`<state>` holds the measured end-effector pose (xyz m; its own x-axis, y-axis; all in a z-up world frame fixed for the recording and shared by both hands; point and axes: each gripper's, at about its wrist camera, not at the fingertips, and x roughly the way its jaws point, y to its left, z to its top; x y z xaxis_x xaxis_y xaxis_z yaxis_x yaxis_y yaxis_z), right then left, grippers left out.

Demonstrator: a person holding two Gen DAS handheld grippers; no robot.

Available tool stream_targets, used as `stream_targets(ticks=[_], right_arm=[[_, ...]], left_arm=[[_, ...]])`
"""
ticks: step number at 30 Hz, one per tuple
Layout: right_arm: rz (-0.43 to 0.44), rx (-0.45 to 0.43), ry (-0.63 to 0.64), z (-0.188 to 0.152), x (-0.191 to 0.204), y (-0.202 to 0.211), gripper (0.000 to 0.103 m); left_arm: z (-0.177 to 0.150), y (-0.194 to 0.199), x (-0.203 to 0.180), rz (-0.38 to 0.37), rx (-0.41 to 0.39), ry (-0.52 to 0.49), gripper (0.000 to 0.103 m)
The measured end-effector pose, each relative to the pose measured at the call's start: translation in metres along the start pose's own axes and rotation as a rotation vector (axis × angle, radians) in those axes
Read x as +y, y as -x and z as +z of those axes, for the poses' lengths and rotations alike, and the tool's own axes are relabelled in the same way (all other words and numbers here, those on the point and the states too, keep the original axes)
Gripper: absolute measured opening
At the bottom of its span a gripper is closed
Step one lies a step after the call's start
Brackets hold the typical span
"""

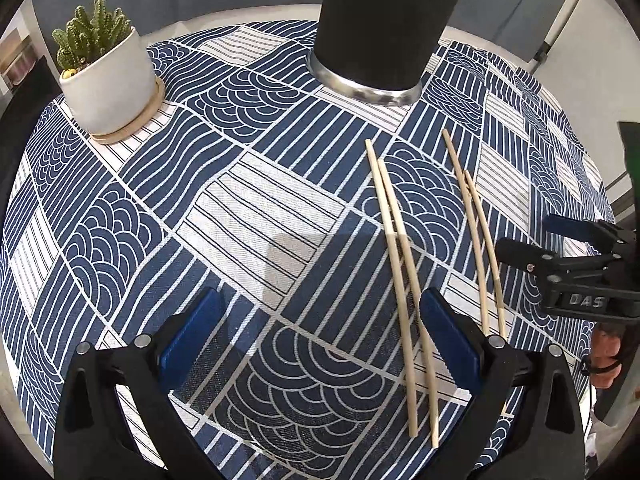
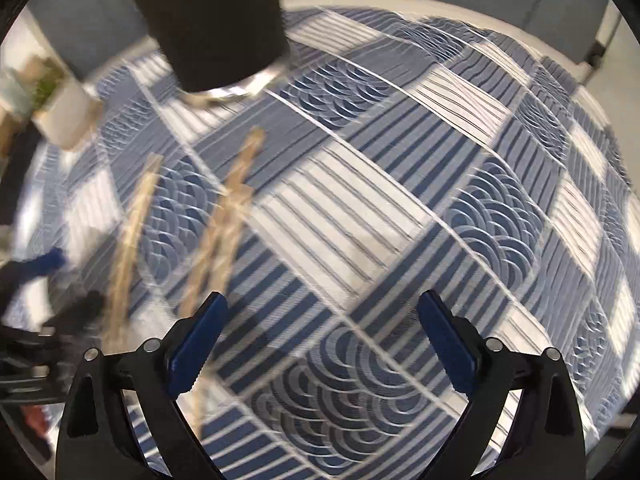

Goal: Organize utensils
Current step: 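Move both tools back down to the remaining sticks on the cloth, then close the left tool on a wooden stick while the right tool grasps another stick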

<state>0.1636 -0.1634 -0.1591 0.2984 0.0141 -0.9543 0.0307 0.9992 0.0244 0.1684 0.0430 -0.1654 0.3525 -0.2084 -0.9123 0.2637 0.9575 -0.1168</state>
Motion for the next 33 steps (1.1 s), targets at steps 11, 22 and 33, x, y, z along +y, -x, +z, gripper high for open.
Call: stream_targets(ticks=[11, 22, 33], right_arm=[[0.111, 0.052, -0.080, 0.008, -0.006, 0.000, 0.095], [0.006, 0.093, -0.015, 0.018, -0.001, -0.001, 0.060], [-0.010, 0.107, -0.016, 0.031, -0.048, 0.003, 0.005]], left_arm=[[-0.001, -0.009, -0.011, 0.091, 0.042, -0.100, 0.098], [0.005, -0.012, -0.004, 0.096, 0.069, -0.093, 0.097], [-0.001, 0.006, 0.014, 0.102, 0.057, -0.074, 0.047]])
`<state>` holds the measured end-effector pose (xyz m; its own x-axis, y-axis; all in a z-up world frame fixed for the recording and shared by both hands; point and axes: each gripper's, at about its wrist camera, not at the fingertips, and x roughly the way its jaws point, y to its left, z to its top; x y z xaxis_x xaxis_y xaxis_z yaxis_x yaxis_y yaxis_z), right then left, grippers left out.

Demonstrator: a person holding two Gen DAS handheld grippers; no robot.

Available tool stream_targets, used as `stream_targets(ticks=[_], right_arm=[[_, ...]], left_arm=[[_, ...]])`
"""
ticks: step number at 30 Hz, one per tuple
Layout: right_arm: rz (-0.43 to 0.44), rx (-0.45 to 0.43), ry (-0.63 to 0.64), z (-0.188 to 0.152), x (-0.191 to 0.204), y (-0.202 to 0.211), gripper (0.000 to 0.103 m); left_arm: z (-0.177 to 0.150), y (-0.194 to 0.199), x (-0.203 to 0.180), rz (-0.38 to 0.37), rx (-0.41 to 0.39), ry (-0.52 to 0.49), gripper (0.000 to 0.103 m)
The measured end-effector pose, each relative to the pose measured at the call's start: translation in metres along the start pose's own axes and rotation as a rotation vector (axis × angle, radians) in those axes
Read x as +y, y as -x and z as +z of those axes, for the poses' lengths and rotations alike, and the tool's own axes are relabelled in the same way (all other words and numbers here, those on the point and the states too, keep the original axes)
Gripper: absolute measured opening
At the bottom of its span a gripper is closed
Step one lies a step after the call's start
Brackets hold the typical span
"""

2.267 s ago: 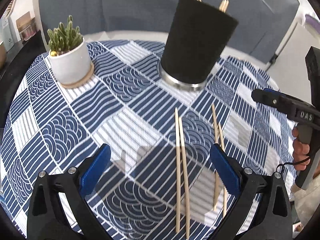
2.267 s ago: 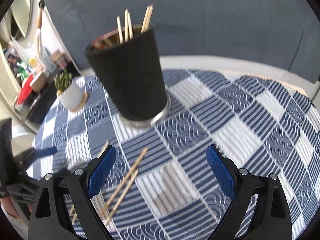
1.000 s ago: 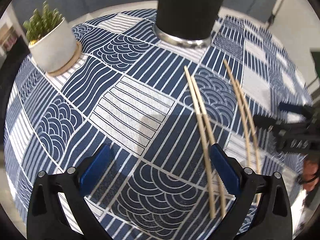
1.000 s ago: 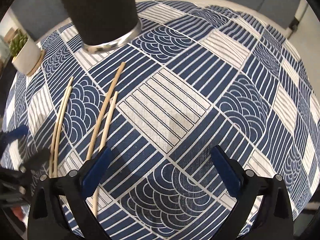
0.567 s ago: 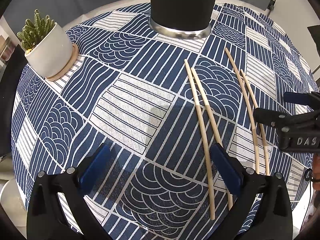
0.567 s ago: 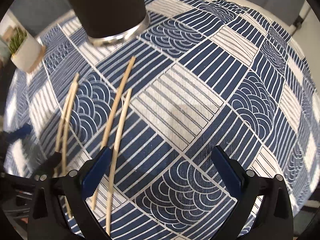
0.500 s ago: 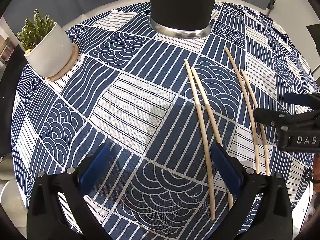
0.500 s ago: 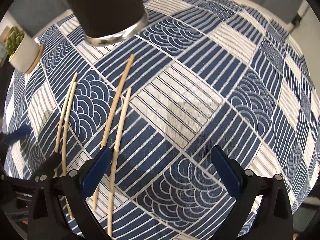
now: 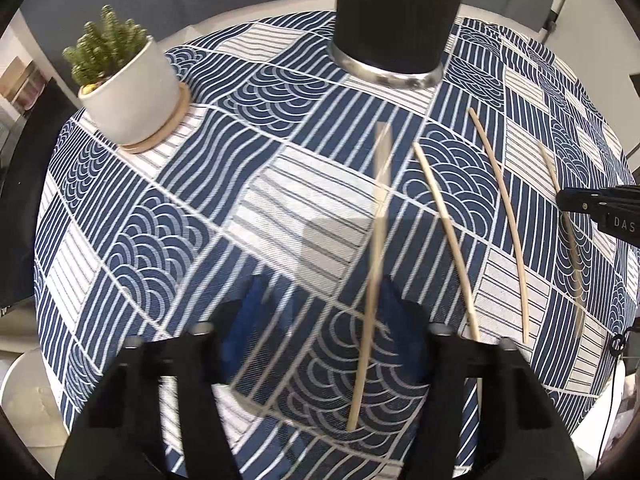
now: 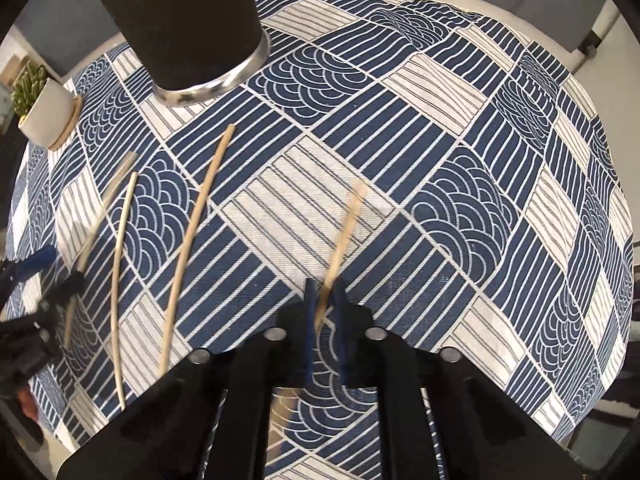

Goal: Organize utensils
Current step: 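Close the left tool on a wooden stick while the right tool grasps another stick, then lift the left tool's stick over the black cup while the right tool brings its stick there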

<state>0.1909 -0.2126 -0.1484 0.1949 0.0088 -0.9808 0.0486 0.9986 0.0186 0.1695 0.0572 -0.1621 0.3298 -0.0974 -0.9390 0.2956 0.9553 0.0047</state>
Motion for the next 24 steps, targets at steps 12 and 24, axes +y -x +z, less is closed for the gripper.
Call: stream_targets(ticks=[12, 24], right_arm=[[0.009, 0.004, -0.047, -0.015, -0.068, 0.016, 0.005], [0.037, -0.106, -0.091, -0.013, -0.077, 0.067, 0.005]], left_arm=[[-0.009, 0.005, 0.035, -0.096, 0.068, 0.072, 0.005], [-0.012, 0.030, 0.059, -0.033, 0.046, 0.113, 0.005]])
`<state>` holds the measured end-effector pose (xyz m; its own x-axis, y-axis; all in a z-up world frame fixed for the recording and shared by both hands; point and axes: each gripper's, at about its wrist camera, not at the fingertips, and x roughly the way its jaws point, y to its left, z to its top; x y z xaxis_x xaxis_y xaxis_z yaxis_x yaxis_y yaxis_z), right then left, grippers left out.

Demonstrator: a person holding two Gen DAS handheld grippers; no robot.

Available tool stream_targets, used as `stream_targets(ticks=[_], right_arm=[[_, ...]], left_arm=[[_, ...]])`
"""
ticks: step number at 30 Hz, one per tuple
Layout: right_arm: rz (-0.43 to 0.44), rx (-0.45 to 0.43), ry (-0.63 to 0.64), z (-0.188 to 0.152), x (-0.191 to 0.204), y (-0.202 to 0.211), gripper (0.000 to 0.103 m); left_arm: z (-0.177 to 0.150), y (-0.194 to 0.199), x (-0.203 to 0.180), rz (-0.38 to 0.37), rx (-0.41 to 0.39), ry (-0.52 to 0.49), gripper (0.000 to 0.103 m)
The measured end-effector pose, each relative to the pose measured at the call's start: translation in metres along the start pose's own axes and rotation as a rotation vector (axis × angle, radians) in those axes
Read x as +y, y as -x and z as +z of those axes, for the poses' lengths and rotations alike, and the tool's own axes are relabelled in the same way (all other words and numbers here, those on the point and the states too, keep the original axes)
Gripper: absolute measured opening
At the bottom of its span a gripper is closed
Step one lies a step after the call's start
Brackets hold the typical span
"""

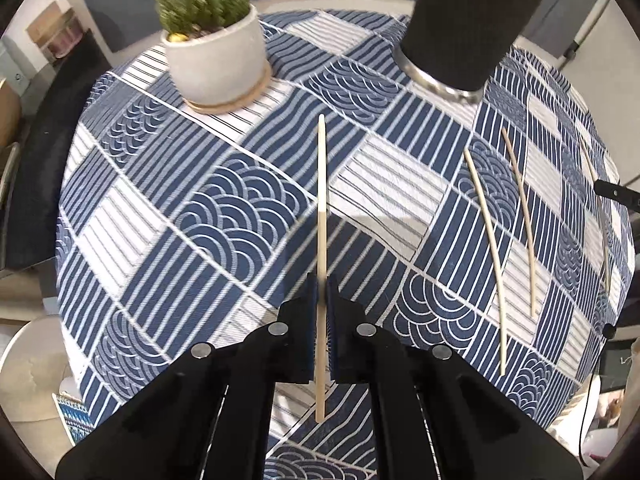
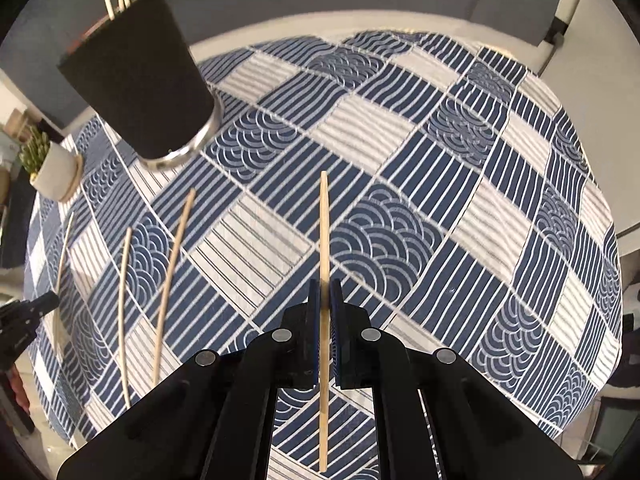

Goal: Organize utensils
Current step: 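Lift the left tool's stick over the black cup while the right tool brings its stick there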

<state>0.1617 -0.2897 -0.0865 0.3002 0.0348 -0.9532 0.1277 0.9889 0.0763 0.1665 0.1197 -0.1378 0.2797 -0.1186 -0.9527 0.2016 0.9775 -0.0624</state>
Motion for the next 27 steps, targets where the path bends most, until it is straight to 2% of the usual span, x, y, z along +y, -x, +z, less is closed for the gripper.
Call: stream_targets(ticks=[4, 6, 9, 16, 19, 22, 27], right_arm=[[0.013, -0.024, 0.034, 0.008, 0.025, 0.003, 0.005], [0.012, -0.047, 0.062, 0.009, 0.036, 0.007, 0.005], [0.008, -0.088, 0.082, 0.017, 0.040, 0.025, 0.005], [0.069, -0.200, 0.161, 0.046, 0.054, 0.073, 0.005], [0.097, -0.248, 0.196, 0.057, 0.061, 0.089, 0.005], [0.129, -0.293, 0.220, 0.066, 0.065, 0.103, 0.005], [0.174, -0.354, 0.237, 0.080, 0.069, 0.125, 0.005]], left_arm=[[0.006, 0.020, 0.006, -0.022, -0.030, 0.048, 0.005], [0.012, 0.032, 0.005, 0.009, -0.069, 0.068, 0.005], [0.022, 0.047, 0.002, 0.014, -0.112, 0.102, 0.005], [0.044, 0.084, -0.007, 0.096, -0.176, 0.135, 0.005], [0.050, 0.095, -0.011, 0.084, -0.199, 0.163, 0.005], [0.056, 0.104, -0.021, 0.109, -0.218, 0.150, 0.005], [0.068, 0.127, -0.043, 0.061, -0.276, 0.165, 0.005]])
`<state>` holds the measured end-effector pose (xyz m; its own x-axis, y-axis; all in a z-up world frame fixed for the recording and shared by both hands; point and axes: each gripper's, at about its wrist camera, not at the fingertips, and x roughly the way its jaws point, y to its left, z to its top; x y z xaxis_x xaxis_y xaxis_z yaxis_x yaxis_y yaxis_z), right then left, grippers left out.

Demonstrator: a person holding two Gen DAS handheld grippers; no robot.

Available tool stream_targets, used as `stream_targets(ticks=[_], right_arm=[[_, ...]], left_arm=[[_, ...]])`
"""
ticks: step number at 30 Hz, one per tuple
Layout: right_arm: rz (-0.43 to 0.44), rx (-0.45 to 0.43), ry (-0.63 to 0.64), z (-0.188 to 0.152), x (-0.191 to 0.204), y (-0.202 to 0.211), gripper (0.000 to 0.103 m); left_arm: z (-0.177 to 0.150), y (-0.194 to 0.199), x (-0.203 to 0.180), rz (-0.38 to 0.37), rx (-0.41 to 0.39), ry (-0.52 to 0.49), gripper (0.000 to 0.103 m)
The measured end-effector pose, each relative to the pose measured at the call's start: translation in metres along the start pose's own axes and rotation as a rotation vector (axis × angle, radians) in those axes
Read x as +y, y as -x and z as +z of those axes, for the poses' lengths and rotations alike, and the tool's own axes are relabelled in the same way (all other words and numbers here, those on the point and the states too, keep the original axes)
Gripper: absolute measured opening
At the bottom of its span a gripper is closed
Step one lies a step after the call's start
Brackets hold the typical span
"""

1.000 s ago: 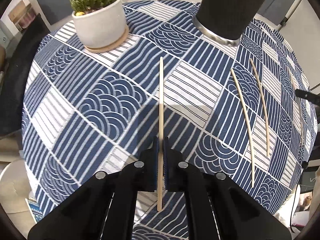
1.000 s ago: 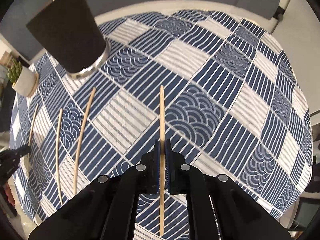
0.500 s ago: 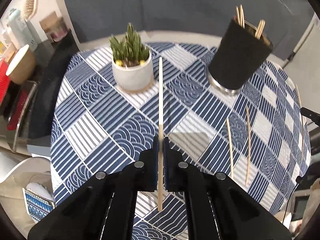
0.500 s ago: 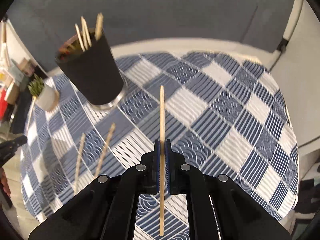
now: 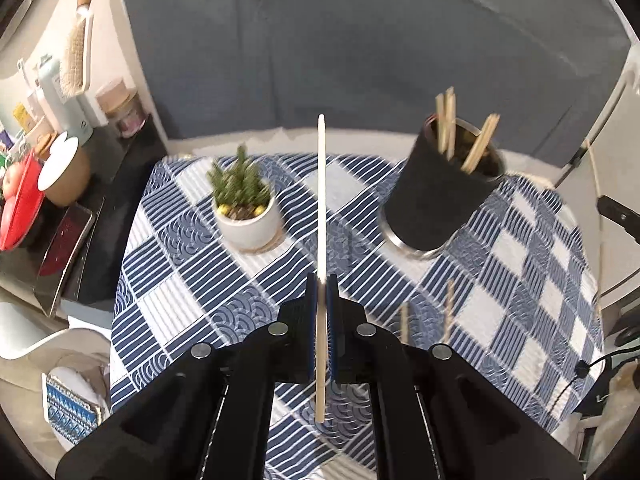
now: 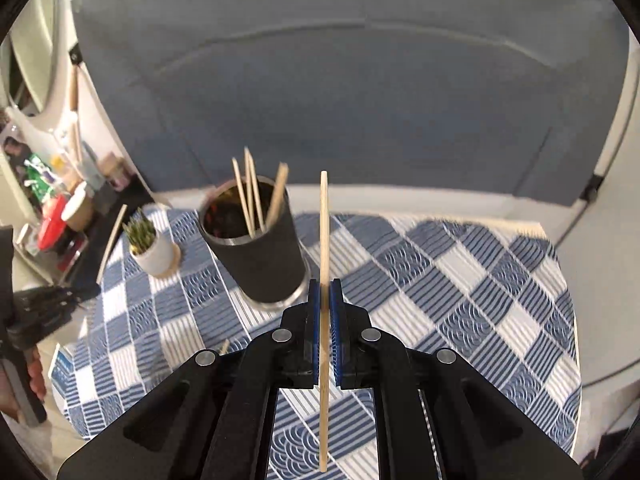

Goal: Organize utensils
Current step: 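Lift the left tool's stick over the black cup while the right tool brings its stick there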

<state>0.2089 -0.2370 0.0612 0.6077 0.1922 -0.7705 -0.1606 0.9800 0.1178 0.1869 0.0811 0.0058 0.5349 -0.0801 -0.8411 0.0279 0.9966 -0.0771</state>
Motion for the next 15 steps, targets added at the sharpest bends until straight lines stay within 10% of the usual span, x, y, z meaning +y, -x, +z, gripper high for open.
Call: stream_targets(ticks=[15], right_arm=[[0.194, -0.185, 0.054, 0.080, 0.018, 0.020, 0.005]], left_arm=[[0.094, 0.043, -0.057, -0.090, -0.148, -0.084, 0.005]])
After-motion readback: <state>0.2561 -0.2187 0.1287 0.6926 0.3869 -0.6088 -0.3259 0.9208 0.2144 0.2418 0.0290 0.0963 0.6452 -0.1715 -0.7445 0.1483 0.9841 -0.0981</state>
